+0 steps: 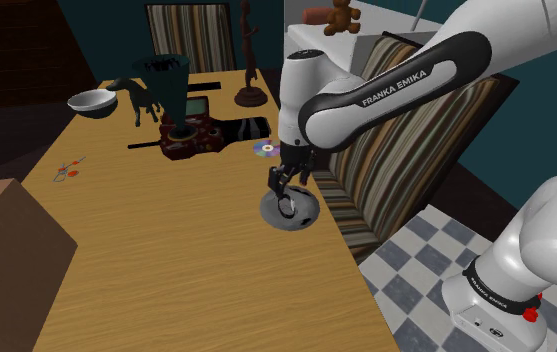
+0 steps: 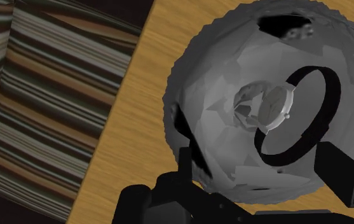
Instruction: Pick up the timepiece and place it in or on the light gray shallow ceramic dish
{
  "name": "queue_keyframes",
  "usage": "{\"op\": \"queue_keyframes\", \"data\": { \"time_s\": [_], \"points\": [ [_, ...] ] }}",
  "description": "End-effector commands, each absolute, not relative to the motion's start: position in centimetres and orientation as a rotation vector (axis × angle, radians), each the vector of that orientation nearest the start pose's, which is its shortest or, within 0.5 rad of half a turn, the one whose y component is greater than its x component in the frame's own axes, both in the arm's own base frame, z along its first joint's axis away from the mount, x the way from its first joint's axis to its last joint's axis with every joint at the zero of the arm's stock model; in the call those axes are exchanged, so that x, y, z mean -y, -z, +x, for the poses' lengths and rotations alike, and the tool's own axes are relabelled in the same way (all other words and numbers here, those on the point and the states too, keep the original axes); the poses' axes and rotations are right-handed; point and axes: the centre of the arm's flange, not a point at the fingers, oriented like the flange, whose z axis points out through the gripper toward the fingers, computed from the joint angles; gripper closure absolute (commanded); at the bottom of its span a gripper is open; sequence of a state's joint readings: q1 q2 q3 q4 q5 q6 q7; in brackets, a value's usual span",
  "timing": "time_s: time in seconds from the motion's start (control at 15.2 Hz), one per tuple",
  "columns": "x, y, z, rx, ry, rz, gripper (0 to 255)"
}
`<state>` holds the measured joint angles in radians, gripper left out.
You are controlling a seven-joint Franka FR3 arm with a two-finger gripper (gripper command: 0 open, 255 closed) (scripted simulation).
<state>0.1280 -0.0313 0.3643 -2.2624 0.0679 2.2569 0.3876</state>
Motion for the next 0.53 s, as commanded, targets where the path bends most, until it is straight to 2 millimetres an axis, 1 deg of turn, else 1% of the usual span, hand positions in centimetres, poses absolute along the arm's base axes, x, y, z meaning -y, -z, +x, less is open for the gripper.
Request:
{"op": "queue_keyframes", "data": {
  "time_s": [0.0, 0.07, 0.26, 0.33, 0.46],
  "points": [
    [-24.6, -37.5, 45.5, 0.096, 0.006, -3.092, 0],
    [-24.6, -37.5, 45.5, 0.096, 0.006, -3.092, 0],
    [-24.5, -41.5, 45.5, 0.096, 0.006, -3.092, 0],
    [-24.4, -42.5, 45.5, 0.096, 0.006, -3.092, 0],
    [-24.4, -42.5, 45.5, 0.096, 0.006, -3.092, 0]
  ]
}}
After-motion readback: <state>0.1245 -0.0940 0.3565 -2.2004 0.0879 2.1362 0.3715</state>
